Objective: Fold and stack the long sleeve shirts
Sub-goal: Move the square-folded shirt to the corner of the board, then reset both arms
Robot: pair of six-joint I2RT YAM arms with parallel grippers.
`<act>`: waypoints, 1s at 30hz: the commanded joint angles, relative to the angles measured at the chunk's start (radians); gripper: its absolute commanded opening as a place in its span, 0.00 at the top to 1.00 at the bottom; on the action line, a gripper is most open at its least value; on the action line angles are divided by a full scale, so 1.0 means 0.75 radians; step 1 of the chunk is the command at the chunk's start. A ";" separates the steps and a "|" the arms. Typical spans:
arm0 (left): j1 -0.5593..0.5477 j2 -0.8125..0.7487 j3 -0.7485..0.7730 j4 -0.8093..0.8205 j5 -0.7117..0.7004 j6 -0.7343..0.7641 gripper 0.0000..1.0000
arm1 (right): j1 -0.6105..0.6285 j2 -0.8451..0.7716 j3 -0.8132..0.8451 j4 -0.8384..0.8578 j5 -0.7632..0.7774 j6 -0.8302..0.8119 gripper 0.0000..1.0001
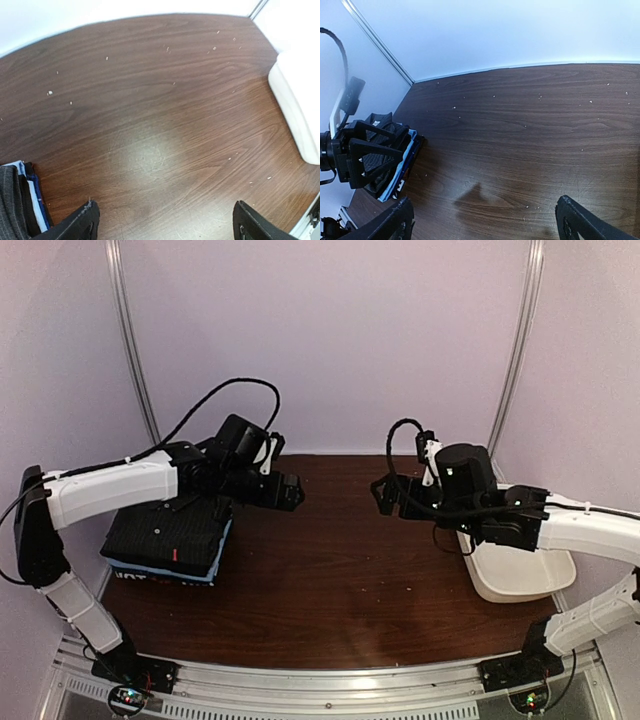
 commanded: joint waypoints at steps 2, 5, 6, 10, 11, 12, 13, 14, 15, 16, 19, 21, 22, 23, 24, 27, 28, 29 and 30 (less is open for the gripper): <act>-0.027 -0.173 -0.045 0.089 -0.028 0.029 0.06 | -0.009 -0.134 -0.051 -0.023 0.100 -0.045 0.00; -0.032 -0.274 -0.110 0.145 -0.013 0.031 0.06 | -0.009 -0.205 -0.065 -0.025 0.132 -0.060 0.00; -0.034 -0.321 -0.143 0.175 -0.010 0.034 0.06 | -0.009 -0.239 -0.069 -0.028 0.141 -0.065 0.00; -0.033 -0.439 -0.255 0.266 -0.021 0.063 0.06 | -0.009 -0.346 -0.102 -0.025 0.172 -0.084 0.00; -0.034 -0.464 -0.278 0.281 -0.032 0.064 0.06 | -0.009 -0.375 -0.113 -0.019 0.179 -0.092 0.00; -0.034 -0.481 -0.294 0.292 -0.036 0.065 0.06 | -0.009 -0.398 -0.126 -0.008 0.185 -0.100 0.00; -0.034 -0.495 -0.308 0.301 -0.042 0.064 0.06 | -0.009 -0.420 -0.135 -0.005 0.191 -0.107 0.00; -0.033 -0.508 -0.320 0.309 -0.052 0.061 0.06 | -0.009 -0.439 -0.143 -0.003 0.197 -0.112 0.00; -0.033 -0.516 -0.330 0.317 -0.059 0.057 0.06 | -0.009 -0.457 -0.148 -0.004 0.203 -0.117 0.00; -0.033 -0.522 -0.335 0.323 -0.064 0.056 0.06 | -0.009 -0.469 -0.152 -0.004 0.205 -0.123 0.00; -0.034 -0.527 -0.349 0.343 -0.061 0.049 0.06 | -0.009 -0.491 -0.156 -0.024 0.220 -0.127 0.00; -0.033 -0.529 -0.354 0.356 -0.056 0.044 0.06 | -0.009 -0.495 -0.156 -0.036 0.225 -0.129 0.00; -0.034 -0.531 -0.358 0.362 -0.054 0.044 0.06 | -0.009 -0.493 -0.156 -0.043 0.227 -0.132 0.00; -0.034 -0.532 -0.362 0.371 -0.056 0.043 0.06 | -0.009 -0.491 -0.156 -0.047 0.225 -0.138 0.00; -0.034 -0.535 -0.366 0.378 -0.061 0.042 0.06 | -0.009 -0.486 -0.153 -0.056 0.227 -0.141 0.00; -0.034 -0.534 -0.364 0.382 -0.066 0.039 0.06 | -0.009 -0.463 -0.140 -0.081 0.239 -0.142 0.00; -0.034 -0.531 -0.363 0.381 -0.067 0.039 0.06 | -0.009 -0.456 -0.140 -0.085 0.241 -0.142 0.00; -0.034 -0.530 -0.361 0.382 -0.068 0.039 0.06 | -0.009 -0.455 -0.140 -0.085 0.244 -0.141 0.00; -0.034 -0.529 -0.360 0.382 -0.069 0.041 0.05 | -0.009 -0.454 -0.142 -0.085 0.246 -0.141 0.00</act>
